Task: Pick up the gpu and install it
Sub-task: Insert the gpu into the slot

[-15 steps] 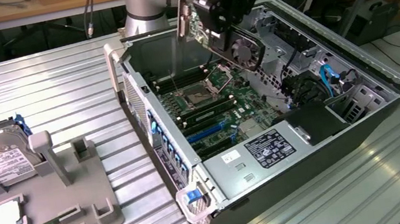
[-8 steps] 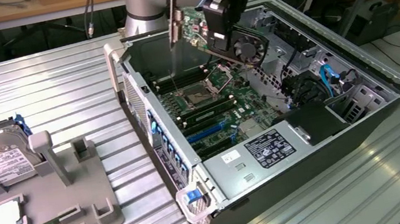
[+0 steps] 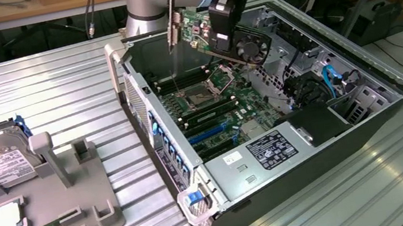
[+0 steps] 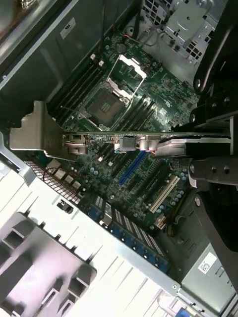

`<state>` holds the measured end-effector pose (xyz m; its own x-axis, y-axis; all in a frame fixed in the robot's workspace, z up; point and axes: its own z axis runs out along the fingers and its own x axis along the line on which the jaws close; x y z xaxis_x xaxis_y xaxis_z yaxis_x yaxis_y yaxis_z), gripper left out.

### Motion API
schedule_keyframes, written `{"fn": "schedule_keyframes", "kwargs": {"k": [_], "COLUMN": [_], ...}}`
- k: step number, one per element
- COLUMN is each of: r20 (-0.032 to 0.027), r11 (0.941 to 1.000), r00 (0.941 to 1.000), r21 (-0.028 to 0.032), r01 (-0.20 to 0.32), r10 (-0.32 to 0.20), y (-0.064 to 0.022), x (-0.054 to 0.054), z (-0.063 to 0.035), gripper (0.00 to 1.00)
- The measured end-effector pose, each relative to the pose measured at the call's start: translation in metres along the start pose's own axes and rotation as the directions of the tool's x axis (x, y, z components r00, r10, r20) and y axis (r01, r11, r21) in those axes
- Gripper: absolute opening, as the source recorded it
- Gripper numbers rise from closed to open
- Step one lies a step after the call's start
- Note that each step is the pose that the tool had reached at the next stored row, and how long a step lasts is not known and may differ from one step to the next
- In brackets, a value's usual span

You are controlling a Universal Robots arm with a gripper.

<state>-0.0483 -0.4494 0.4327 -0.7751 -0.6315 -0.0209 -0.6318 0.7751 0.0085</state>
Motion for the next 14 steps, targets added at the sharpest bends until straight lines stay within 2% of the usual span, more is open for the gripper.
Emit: {"fn": "schedule_keyframes", "kwargs": {"k": [5,8,10,14], "r20": [-0.0006,-0.0009,-0.0012,-0.0014], "r11": [0.9974,0.9921,0.9855,0.9754], "r00": [0.9974,0.9922,0.9855,0.9754], "r21": [-0.0015,-0.0027,-0.0037,-0.0048], "r01": [0.071,0.125,0.170,0.220], "r10": [-0.071,-0.125,-0.170,-0.220], "y": [0.0000,0.0000,-0.0001,-0.0001], "x": [0.0000,0.0000,0.0000,0.0000], "z": [0.0000,0.0000,0.0000,0.0000], "gripper": [0.27,0.27,0.27,0.27]}}
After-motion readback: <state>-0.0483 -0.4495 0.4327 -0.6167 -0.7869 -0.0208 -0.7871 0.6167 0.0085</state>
